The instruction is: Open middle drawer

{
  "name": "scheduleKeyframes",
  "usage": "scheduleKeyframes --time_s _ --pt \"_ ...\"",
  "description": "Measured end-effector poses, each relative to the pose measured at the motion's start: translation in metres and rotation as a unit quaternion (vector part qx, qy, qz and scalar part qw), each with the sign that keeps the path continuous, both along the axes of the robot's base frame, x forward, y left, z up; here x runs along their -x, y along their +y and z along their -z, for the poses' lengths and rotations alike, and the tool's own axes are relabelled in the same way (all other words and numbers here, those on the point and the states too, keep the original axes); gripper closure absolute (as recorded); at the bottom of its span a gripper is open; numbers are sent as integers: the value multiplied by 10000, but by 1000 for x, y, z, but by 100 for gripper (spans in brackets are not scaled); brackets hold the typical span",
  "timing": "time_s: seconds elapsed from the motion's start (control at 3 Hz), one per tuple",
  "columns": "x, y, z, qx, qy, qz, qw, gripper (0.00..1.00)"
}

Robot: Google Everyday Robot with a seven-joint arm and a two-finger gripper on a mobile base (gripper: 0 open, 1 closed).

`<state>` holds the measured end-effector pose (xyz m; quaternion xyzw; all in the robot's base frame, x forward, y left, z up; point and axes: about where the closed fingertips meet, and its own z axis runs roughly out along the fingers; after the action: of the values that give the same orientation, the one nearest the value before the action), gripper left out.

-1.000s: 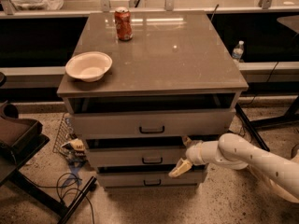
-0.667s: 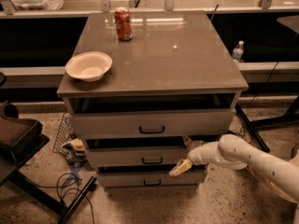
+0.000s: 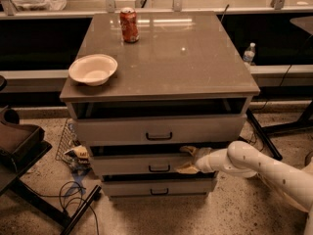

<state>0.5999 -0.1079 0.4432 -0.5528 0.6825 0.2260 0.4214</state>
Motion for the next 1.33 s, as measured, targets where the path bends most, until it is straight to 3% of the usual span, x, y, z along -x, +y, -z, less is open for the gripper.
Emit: scheduleKeyframes --time_s 0.67,1.0,1.33 --pt "1 5 1 -16 15 -34 10000 89" --pt "18 4 2 -96 49 24 9999 100" --pt "18 4 1 -96 49 24 9999 100"
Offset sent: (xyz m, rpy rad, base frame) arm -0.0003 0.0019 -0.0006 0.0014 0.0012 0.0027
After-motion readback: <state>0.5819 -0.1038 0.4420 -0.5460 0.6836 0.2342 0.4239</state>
